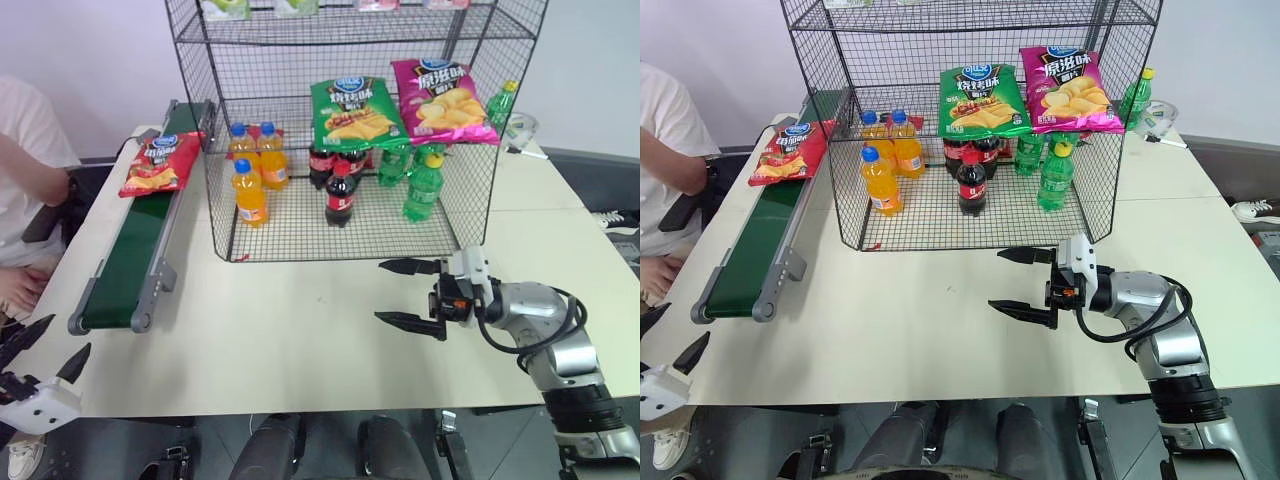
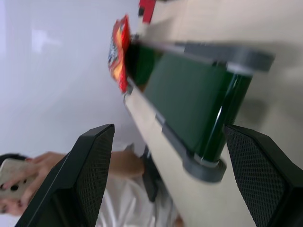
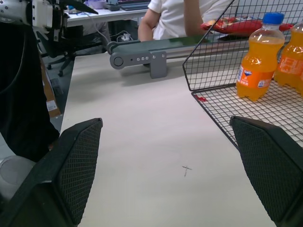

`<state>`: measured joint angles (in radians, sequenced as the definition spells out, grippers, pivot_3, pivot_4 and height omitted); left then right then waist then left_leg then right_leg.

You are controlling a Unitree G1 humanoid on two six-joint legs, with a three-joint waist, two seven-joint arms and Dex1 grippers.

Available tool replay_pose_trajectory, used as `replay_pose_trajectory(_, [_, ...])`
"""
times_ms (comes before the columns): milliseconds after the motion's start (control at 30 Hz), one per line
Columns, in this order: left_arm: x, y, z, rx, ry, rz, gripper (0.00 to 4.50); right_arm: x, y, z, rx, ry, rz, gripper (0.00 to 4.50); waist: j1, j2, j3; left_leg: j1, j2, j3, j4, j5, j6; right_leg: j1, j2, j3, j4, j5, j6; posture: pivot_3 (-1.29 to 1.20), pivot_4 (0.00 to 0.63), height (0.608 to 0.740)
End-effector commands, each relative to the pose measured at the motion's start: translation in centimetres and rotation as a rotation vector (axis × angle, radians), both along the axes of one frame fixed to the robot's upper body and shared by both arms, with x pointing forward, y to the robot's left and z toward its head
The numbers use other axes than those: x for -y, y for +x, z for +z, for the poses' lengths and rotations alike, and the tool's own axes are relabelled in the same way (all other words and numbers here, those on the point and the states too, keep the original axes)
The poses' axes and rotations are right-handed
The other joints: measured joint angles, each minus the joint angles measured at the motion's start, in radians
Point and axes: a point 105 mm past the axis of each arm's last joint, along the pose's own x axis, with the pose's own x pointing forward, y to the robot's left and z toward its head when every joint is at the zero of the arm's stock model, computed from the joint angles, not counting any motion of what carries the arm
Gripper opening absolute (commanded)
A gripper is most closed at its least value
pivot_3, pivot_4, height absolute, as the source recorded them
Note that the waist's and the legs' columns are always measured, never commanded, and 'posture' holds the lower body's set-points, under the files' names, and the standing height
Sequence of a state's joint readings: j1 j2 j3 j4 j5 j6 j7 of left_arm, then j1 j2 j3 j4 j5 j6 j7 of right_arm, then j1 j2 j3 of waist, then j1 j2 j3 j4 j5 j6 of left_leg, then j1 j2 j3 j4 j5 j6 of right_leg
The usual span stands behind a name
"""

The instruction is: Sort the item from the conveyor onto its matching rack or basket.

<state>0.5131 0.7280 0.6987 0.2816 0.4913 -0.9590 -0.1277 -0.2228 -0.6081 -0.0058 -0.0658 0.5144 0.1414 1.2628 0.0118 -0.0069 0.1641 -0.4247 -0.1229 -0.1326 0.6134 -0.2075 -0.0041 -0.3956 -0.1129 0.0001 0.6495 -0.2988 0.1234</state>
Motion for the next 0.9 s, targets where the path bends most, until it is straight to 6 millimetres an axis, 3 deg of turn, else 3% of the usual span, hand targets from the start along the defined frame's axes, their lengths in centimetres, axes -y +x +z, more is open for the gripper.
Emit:
replay_pose_trajectory(33, [-0.7, 0.2, 0.9, 0.042, 0.041, 0.027, 3.80, -0.1, 0.0, 0.7, 0.037, 0.002, 0.005, 4.50, 0.001, 0.000, 0.000, 0.000, 0.000, 0.000, 0.000, 0.000, 0.000, 0.000, 0.000, 0.000, 0.000, 0.000, 0.000, 0.00, 0.150, 0.740])
replay_pose_trajectory(267, [-1.5, 0.8, 0.3, 0.041, 0.050, 0.068, 3.80, -0.1, 0.0, 0.8, 0.038, 0.003, -0.004, 4.50, 0.000, 0.000, 0.000, 0.000, 0.000, 0.000, 0.000, 0.000, 0.000, 0.000, 0.000, 0.000, 0.001, 0.000, 0.001, 0.00, 0.150, 0.740])
replay_pose_trajectory(500, [-0.7, 1.9, -0.5, 0.033, 0.019, 0.043, 3.80, 0.0, 0.1, 0.8, 0.049, 0.003, -0.017, 4.50, 0.000, 0.000, 0.000, 0.000, 0.000, 0.000, 0.000, 0.000, 0.000, 0.000, 0.000, 0.000, 0.001, 0.001, 0.001, 0.00, 0.150, 0.740])
replay_pose_trajectory(900, [-0.5, 2.1, -1.4, 0.010, 0.015, 0.042, 3.80, -0.3, -0.1, 1.1, 0.035, -0.001, 0.003, 4.50, 0.000, 0.000, 0.000, 0.001, 0.000, 0.000, 0.000, 0.000, 0.000, 0.000, 0.000, 0.000, 0.002, 0.001, 0.001, 0.00, 0.150, 0.740])
